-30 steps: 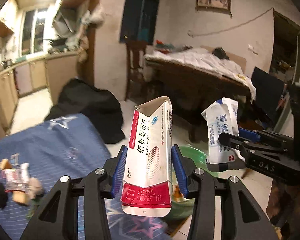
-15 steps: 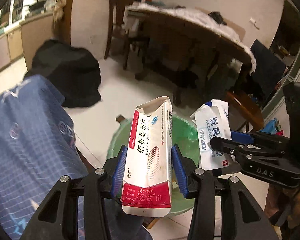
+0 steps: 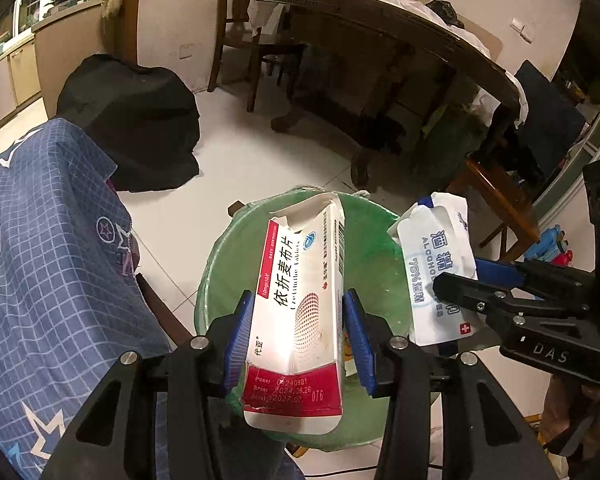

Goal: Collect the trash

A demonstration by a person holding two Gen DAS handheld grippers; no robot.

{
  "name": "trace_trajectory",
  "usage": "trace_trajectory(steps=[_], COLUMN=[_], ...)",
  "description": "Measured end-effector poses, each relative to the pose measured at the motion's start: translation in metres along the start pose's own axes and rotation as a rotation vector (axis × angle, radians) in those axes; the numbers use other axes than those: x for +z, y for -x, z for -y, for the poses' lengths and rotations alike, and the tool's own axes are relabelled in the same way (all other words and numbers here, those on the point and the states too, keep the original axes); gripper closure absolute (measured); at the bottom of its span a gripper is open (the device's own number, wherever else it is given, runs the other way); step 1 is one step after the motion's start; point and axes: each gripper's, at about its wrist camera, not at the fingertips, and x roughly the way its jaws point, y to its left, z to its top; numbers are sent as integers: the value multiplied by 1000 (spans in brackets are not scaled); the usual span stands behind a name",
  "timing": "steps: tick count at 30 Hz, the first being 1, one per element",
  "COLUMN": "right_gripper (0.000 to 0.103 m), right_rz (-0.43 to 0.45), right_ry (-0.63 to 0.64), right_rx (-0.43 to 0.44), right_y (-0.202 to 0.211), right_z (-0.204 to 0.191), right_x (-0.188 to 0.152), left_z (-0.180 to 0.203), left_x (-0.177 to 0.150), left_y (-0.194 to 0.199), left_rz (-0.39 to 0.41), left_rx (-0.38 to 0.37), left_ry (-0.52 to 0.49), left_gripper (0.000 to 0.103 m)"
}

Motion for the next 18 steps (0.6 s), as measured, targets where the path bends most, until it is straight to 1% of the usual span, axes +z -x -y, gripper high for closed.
trace_trajectory(steps=[8, 12, 13, 14, 15, 16, 18], right_gripper=[66, 63, 63, 59, 55, 50, 49], right_rz=[7, 11, 14, 13, 16, 21, 29], right_ry=[1, 3, -1, -3, -7, -9, -20], right_rx=[4, -2, -2, 4, 6, 4, 7], right_y=[0, 0, 0, 0, 1, 2, 4], right_z=[2, 2, 3, 4, 5, 6, 9], right_x=[2, 3, 3, 3, 2, 2, 1], left_z=[4, 6, 8, 9, 9, 10, 9], left_x=[1, 2, 2, 3, 3, 4, 6], left_y=[6, 9, 9, 11, 12, 14, 18], left_rz=[3, 8, 13, 14, 16, 23, 34], left_rx=[-1, -4, -1, -1, 2, 3, 9], left_ry=[4, -4, -13, -19, -22, -20, -12], left_gripper=[55, 52, 49, 48, 42, 36, 34])
